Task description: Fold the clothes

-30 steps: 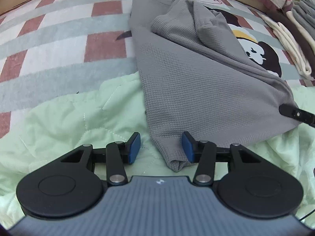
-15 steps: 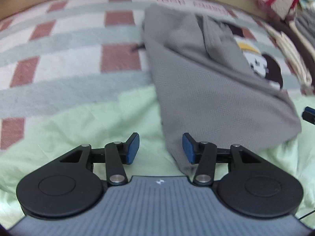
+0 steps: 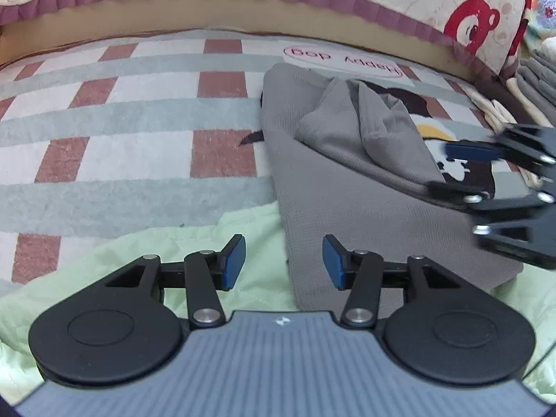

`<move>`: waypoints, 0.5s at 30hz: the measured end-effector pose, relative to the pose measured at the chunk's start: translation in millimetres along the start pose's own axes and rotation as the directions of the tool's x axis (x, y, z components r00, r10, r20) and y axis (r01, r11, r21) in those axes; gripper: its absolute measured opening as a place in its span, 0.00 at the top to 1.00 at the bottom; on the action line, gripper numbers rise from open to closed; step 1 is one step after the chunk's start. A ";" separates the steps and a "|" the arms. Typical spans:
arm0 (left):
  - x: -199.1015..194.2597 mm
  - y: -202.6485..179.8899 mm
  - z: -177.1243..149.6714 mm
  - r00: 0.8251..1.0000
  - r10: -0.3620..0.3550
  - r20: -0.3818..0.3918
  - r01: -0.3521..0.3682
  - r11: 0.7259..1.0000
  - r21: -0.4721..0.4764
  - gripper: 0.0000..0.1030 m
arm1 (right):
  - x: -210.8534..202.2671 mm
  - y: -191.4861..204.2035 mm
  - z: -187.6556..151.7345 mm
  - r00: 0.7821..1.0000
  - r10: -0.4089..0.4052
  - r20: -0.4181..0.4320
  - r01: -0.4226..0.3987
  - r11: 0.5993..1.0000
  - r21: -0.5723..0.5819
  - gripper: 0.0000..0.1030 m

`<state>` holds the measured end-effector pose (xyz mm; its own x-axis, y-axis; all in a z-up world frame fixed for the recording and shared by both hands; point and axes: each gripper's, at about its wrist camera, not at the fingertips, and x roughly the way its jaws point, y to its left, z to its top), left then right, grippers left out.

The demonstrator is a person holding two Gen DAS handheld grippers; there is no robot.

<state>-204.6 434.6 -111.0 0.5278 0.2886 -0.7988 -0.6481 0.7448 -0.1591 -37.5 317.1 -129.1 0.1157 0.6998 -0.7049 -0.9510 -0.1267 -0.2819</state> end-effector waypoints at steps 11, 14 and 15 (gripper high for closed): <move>5.1 8.3 17.4 0.999 0.048 0.015 -0.048 0.998 0.040 0.52 | 26.1 -60.0 5.2 0.994 -0.009 0.112 -0.032 0.932 0.361 0.91; 9.2 13.2 18.8 0.999 0.043 0.007 -0.043 0.998 0.039 0.52 | 1.1 -109.2 -19.7 0.981 -0.075 0.179 -0.042 0.817 0.575 0.90; 11.9 13.4 19.1 0.999 0.043 0.003 -0.043 0.998 0.039 0.52 | 0.7 -123.0 -32.0 0.981 -0.082 0.177 -0.047 0.782 0.622 0.89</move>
<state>-196.5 459.6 -111.6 0.5012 0.3220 -0.8032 -0.6479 0.7549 -0.1017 88.6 310.7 -115.7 0.1403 0.8212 -0.5531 -0.9271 0.3051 0.2177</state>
